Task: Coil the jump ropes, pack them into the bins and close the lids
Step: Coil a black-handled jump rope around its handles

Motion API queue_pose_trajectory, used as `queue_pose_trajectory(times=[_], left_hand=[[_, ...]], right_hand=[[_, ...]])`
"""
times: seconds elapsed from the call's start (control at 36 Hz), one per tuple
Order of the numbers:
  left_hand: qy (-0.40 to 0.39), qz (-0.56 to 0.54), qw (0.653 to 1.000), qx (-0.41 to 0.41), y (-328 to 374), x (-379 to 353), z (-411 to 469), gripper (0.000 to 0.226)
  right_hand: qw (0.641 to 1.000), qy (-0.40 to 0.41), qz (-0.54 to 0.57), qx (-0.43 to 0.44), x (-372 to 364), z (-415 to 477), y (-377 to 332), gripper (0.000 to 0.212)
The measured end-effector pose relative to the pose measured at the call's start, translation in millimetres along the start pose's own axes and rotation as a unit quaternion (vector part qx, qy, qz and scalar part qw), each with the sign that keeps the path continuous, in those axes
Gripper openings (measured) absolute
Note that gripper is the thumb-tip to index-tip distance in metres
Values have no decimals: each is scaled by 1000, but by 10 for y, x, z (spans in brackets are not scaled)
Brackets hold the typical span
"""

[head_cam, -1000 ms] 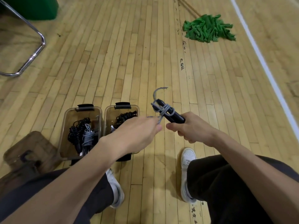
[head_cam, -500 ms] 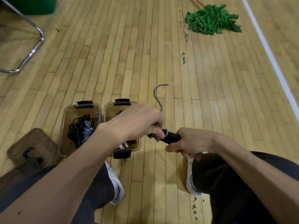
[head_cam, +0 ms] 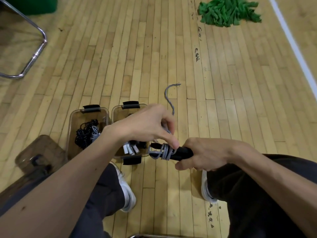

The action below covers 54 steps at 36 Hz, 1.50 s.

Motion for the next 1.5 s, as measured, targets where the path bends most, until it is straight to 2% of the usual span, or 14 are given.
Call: queue_pose_trajectory(times=[0.17,0.28,0.42,0.53,0.67,0.81,0.89,0.94,1.14,1.28,1.39,1.44,1.5], left_hand=[[54,-129,990,-7,-5,96,-20,33],[45,-177,983,-19,-18,71,-14,25],[43,-211,976,-19,-67,52,8,38],[46,-256,965,-11,-21,30,33,39],[111,-295,949,16,-27,-40,130,46],[126,-348,929,26,10,-136,64,35],[131,-365,920,62,-15,-200,101,51],[138,-381,910,90,-18,-236,105,54],[141,-434,881,124,-75,-316,85,35],[139,-468,867,104,-51,-352,98,36],[160,-539,822,95,-62,-358,102,40],[166,-524,830,92,-78,-365,101,42],[162,-481,857,93,-91,-371,95,41]], right_hand=[[995,5,82,63,51,-208,-124,58],[992,9,95,81,34,-226,-134,63],[989,15,115,97,58,-249,-135,56],[980,23,154,122,106,-263,-138,55],[964,22,214,155,183,-297,-159,52],[953,29,248,174,258,-326,-129,31],[946,23,273,171,276,-314,-100,26],[944,31,282,168,302,-315,-89,13],[933,71,311,167,389,-276,-27,19],[922,105,333,166,473,-260,9,26],[908,140,367,145,530,-227,55,22],[908,150,368,131,534,-190,73,21],[910,156,367,112,525,-145,95,19]])
Point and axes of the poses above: each hand's wrist, its own z-axis towards the middle knuckle, its own x-axis out of the back of the hand, y = z × x, the point moved 5 cm from there along z, towards the middle knuckle, and after that the axes turned 14 degrees about -x, right-handed, at the moved point
